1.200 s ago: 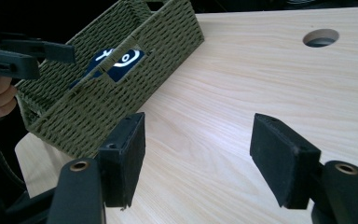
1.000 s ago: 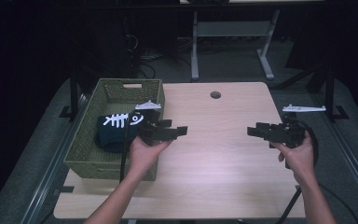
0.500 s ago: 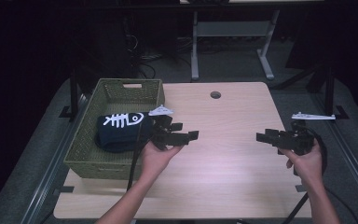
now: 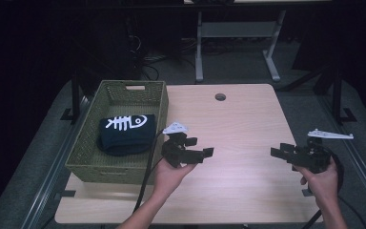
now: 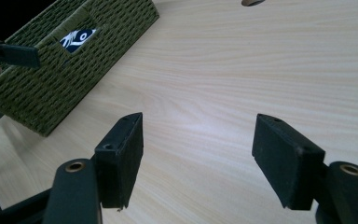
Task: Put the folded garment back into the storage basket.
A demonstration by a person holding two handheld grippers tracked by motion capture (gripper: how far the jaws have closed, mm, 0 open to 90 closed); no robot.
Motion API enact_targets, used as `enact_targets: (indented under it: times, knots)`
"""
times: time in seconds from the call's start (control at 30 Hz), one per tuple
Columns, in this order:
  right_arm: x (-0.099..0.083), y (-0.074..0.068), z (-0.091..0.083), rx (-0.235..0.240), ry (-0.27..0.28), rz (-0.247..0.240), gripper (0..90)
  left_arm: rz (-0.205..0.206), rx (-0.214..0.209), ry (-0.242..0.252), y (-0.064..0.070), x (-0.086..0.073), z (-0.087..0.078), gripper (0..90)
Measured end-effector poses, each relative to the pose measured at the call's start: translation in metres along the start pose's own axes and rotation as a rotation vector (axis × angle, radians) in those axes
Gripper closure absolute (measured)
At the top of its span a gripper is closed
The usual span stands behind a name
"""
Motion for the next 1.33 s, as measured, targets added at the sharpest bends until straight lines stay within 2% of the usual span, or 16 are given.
enact_targets:
  times: [0.07, 0.13, 0.37, 0.63, 0.83, 0.97, 1.03, 1.1, 1.2, 1.33]
  knots:
    - [-0.009, -0.001, -0.001, -0.01, -0.001, -0.009, 33.0, 0.011, -0.002, -0.009, 0.003, -0.007, 0.003, 22.0]
    - [-0.015, -0.001, -0.001, -0.013, 0.0, -0.018, 32.5, -0.004, -0.016, -0.018, 0.005, -0.013, 0.006, 22.0]
    - [-0.048, 0.004, -0.005, -0.03, -0.02, 0.005, 31.4, 0.006, -0.021, -0.033, 0.012, -0.026, 0.014, 21.9]
    - [-0.065, 0.012, -0.02, -0.042, 0.026, 0.04, 30.6, 0.031, -0.017, -0.029, 0.015, -0.041, 0.018, 22.0]
    - [-0.079, 0.013, -0.034, -0.078, 0.059, 0.026, 29.9, 0.065, -0.025, -0.041, 0.016, -0.062, 0.012, 22.1]
    - [-0.09, 0.01, -0.039, -0.085, 0.068, 0.036, 29.8, 0.098, -0.024, -0.05, 0.018, -0.081, 0.006, 22.4]
    - [-0.093, 0.008, -0.04, -0.095, 0.07, 0.023, 29.4, 0.106, -0.028, -0.061, 0.018, -0.088, 0.005, 22.5]
    - [-0.096, 0.004, -0.041, -0.09, 0.074, 0.028, 28.3, 0.105, -0.032, -0.067, 0.017, -0.098, 0.005, 22.5]
    - [-0.099, -0.002, -0.042, -0.086, 0.082, 0.006, 27.2, 0.105, -0.038, -0.086, 0.017, -0.111, 0.004, 22.5]
    - [-0.103, -0.007, -0.04, -0.088, 0.067, -0.006, 25.6, 0.127, -0.04, -0.068, 0.02, -0.117, -0.001, 22.4]
Point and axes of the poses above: each handheld gripper's, and its own axes: z roughly forward along the jaws, x roughly out of its top, y roughly to its right, the point moved 4 cm from there along z, roughly forward along the jaws, and after that the axes turned 9 degrees about x, right-handed, at the moved point
